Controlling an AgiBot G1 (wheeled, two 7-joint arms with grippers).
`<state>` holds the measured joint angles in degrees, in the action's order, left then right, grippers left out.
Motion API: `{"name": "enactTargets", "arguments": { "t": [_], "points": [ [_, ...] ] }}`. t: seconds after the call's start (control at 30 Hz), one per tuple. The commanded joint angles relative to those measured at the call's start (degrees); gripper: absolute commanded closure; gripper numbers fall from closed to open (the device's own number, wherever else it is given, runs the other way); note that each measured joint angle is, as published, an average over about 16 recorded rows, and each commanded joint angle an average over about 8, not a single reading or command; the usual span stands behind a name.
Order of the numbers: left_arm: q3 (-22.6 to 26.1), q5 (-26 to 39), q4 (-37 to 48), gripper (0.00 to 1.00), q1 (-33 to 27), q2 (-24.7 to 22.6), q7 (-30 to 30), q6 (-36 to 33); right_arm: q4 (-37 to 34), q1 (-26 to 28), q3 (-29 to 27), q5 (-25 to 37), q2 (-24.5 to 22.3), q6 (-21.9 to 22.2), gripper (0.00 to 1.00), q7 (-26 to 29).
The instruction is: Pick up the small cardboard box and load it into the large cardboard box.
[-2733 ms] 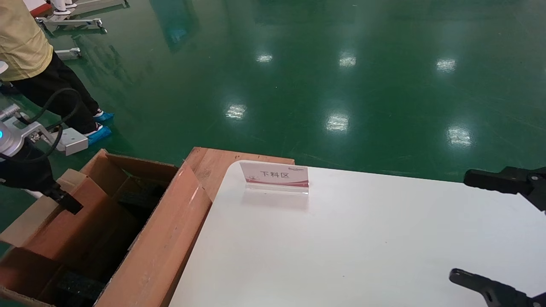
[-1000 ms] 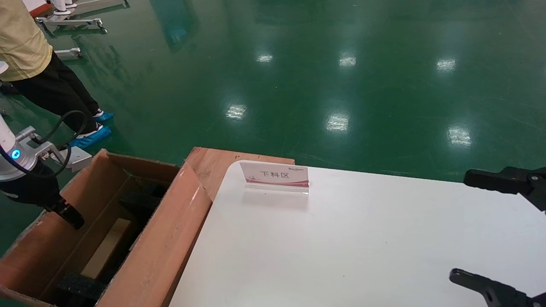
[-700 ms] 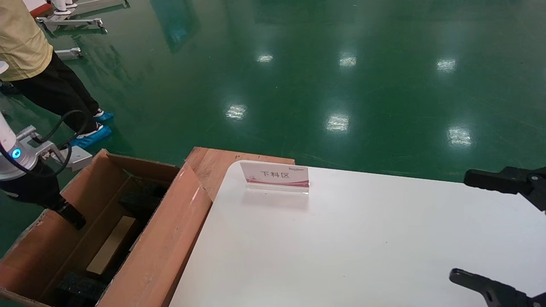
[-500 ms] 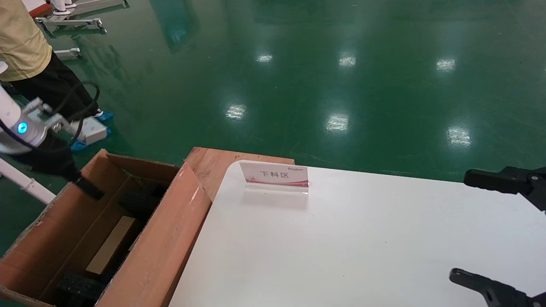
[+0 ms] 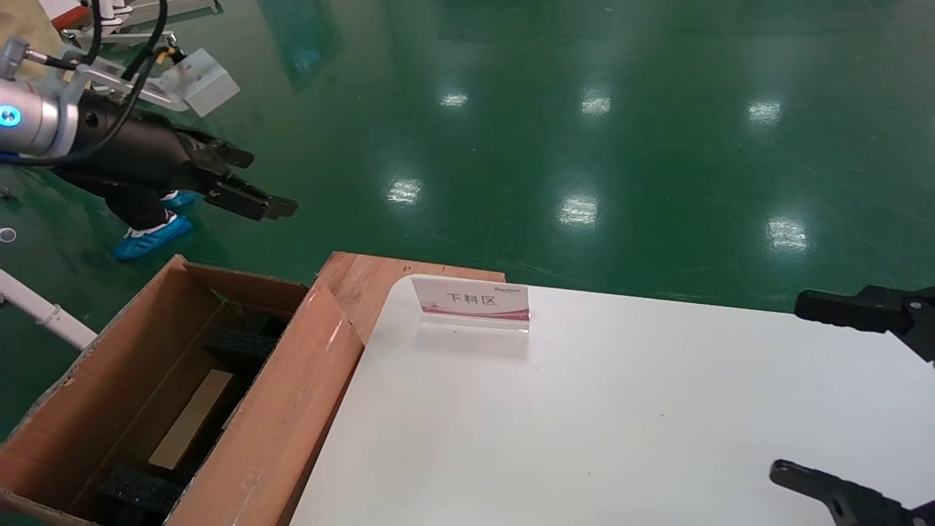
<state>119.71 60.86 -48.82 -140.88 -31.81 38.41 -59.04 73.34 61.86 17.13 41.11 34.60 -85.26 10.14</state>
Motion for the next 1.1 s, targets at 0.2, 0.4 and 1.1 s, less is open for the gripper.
{"name": "enactTargets", "arguments": {
  "t": [0.2,0.4,1.1],
  "points": [
    [-2.63,-1.52,-3.92,0.00,-0.03,1.36,-1.18,1.00,-0.02,0.00,0.01,0.01,-0.01,0.01,0.00,-0.01],
    [-10.39,-2.87,-5.70,0.00,5.94,1.05,-3.20,-1.01,-0.04,0.01,0.03,0.01,-0.01,0.00,0.00,-0.02],
    [-46.26,-9.07,-13.03,0.00,34.15,-0.59,-12.60,-10.87,-0.01,-0.05,-0.18,0.14,0.07,-0.06,0.00,0.08]
  ]
}}
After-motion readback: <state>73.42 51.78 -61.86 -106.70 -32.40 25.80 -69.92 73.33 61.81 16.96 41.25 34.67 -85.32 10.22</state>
